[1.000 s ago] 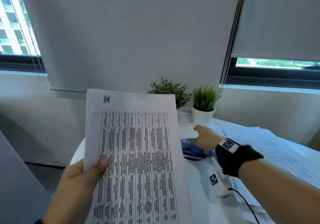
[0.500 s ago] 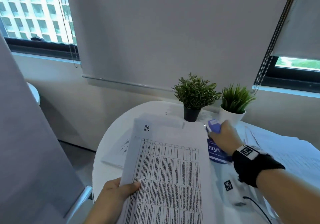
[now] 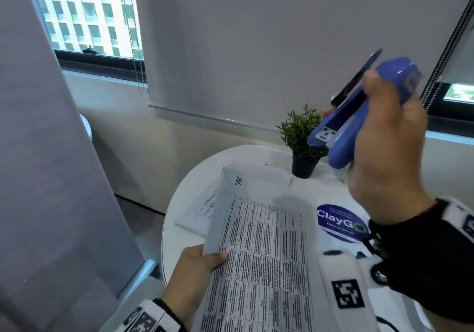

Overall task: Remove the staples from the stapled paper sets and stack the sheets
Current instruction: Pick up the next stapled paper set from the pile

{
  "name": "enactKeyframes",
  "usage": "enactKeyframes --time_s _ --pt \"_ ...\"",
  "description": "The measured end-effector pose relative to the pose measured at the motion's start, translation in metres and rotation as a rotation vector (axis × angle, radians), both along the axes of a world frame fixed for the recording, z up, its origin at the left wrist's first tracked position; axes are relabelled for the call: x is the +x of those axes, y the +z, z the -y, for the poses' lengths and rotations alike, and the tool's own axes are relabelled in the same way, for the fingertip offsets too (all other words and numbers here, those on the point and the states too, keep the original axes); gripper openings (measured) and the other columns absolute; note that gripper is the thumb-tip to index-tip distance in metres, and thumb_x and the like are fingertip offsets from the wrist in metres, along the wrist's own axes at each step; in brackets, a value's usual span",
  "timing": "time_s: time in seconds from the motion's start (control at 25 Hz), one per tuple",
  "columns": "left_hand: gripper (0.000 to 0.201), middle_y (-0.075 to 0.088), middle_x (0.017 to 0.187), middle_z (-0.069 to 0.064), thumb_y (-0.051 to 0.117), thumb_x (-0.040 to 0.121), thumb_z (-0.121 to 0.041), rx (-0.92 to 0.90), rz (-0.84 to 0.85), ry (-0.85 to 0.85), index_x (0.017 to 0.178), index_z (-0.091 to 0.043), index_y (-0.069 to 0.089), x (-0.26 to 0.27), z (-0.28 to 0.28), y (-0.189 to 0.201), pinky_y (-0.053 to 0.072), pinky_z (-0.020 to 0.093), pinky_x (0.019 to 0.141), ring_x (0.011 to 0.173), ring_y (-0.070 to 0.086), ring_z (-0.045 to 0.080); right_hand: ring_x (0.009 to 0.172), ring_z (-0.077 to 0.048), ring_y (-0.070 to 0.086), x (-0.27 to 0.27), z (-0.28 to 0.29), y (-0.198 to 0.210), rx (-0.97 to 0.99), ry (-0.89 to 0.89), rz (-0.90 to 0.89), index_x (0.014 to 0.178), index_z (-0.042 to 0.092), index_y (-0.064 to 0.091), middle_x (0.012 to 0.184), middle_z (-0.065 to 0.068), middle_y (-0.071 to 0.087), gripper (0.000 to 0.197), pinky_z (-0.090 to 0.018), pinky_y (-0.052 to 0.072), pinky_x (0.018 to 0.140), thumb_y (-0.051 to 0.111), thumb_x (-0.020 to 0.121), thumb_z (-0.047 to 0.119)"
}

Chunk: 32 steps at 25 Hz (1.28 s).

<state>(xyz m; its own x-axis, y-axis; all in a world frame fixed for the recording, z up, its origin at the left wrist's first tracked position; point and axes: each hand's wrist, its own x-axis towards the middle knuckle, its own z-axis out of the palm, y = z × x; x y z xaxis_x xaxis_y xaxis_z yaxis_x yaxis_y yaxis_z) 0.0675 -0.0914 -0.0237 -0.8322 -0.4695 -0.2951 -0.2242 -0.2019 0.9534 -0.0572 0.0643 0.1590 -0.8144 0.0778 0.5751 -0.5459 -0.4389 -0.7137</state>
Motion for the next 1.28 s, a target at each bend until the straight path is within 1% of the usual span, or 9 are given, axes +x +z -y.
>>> enactKeyframes --time_s 0.24,0.4,0.52,0.6,0.72,0.8,0.92,1.08,1.28 --pt "0.024 0.074 0.081 0.019 0.056 0.094 -0.007 -0.02 -0.129 -0.039 0.082 -0.004 0.077 0.002 -0.012 0.009 0.056 0.039 0.072 0.071 0.07 0.031 0.071 -0.027 0.062 0.033 0.013 -0.011 -0.123 -0.018 -0.081 0.091 0.017 0.048 0.082 -0.007 0.055 0.007 -0.032 0.054 0.064 0.053 0.095 0.021" --pt "0.025 0.072 0.085 0.018 0.065 0.088 -0.021 -0.021 -0.259 -0.107 0.085 0.002 0.073 0.003 -0.025 0.006 0.051 0.044 0.075 0.072 0.064 0.037 0.059 0.003 0.06 0.04 0.034 -0.039 -0.181 -0.116 -0.053 0.092 0.011 0.046 0.065 0.015 0.06 0.009 -0.012 0.048 0.06 0.049 0.099 0.007" --pt "0.064 0.056 0.081 0.011 0.073 0.069 -0.046 -0.063 -0.327 -0.138 0.09 0.012 0.057 0.0 -0.028 -0.004 0.037 0.038 0.074 0.075 0.049 0.024 0.067 -0.017 0.066 0.04 0.046 -0.048 -0.241 -0.169 -0.06 0.1 0.011 0.048 0.078 0.01 0.062 0.019 -0.028 0.054 0.065 0.058 0.092 0.025" --pt "0.063 0.052 0.076 0.009 0.072 0.067 -0.047 -0.092 -0.341 -0.15 0.084 0.011 0.055 0.001 -0.031 -0.002 0.033 0.036 0.071 0.073 0.046 0.021 0.069 -0.022 0.066 0.038 0.047 -0.048 -0.271 -0.201 -0.09 0.099 0.02 0.05 0.08 0.011 0.065 0.018 -0.034 0.055 0.066 0.058 0.087 0.031" --pt "0.051 0.043 0.066 0.011 0.069 0.07 -0.036 -0.069 -0.35 -0.166 0.073 0.01 0.048 0.008 -0.04 0.008 0.027 0.035 0.064 0.065 0.038 0.02 0.065 -0.01 0.066 0.035 0.047 -0.042 -0.285 -0.228 -0.124 0.1 0.023 0.048 0.078 0.017 0.068 0.017 -0.033 0.056 0.066 0.058 0.088 0.03" --pt "0.042 0.041 0.062 0.012 0.066 0.072 -0.028 -0.045 -0.352 -0.173 0.069 0.009 0.048 0.01 -0.046 0.012 0.025 0.035 0.061 0.062 0.037 0.021 0.063 -0.012 0.066 0.034 0.046 -0.041 -0.282 -0.2 -0.125 0.1 0.021 0.048 0.076 0.014 0.068 0.022 -0.034 0.056 0.065 0.058 0.085 0.033" --pt "0.039 0.04 0.061 0.012 0.063 0.073 -0.027 -0.048 -0.346 -0.176 0.069 0.008 0.046 0.009 -0.048 0.01 0.025 0.034 0.061 0.062 0.035 0.021 0.06 -0.013 0.063 0.032 0.044 -0.042 -0.225 -0.169 -0.098 0.098 0.008 0.048 0.069 0.013 0.063 0.029 -0.031 0.054 0.06 0.059 0.085 0.032" --pt "0.03 0.043 0.057 0.011 0.066 0.072 -0.025 -0.046 -0.36 -0.169 0.06 -0.001 0.053 0.006 -0.05 0.006 0.03 0.035 0.058 0.06 0.039 0.022 0.052 -0.025 0.056 0.027 0.045 -0.037 -0.079 -0.092 0.008 0.083 0.014 0.05 0.065 -0.003 0.058 0.036 -0.037 0.051 0.052 0.056 0.078 0.049" --pt "0.038 0.056 0.069 0.031 0.07 0.069 -0.039 -0.096 -0.367 -0.175 0.084 -0.004 0.07 0.004 -0.052 -0.005 0.049 0.056 0.063 0.065 0.054 0.027 0.042 -0.016 0.052 0.024 0.047 -0.03 -0.04 -0.086 0.112 0.077 0.011 0.052 0.056 -0.002 0.054 0.036 -0.025 0.045 0.04 0.059 0.089 0.044"
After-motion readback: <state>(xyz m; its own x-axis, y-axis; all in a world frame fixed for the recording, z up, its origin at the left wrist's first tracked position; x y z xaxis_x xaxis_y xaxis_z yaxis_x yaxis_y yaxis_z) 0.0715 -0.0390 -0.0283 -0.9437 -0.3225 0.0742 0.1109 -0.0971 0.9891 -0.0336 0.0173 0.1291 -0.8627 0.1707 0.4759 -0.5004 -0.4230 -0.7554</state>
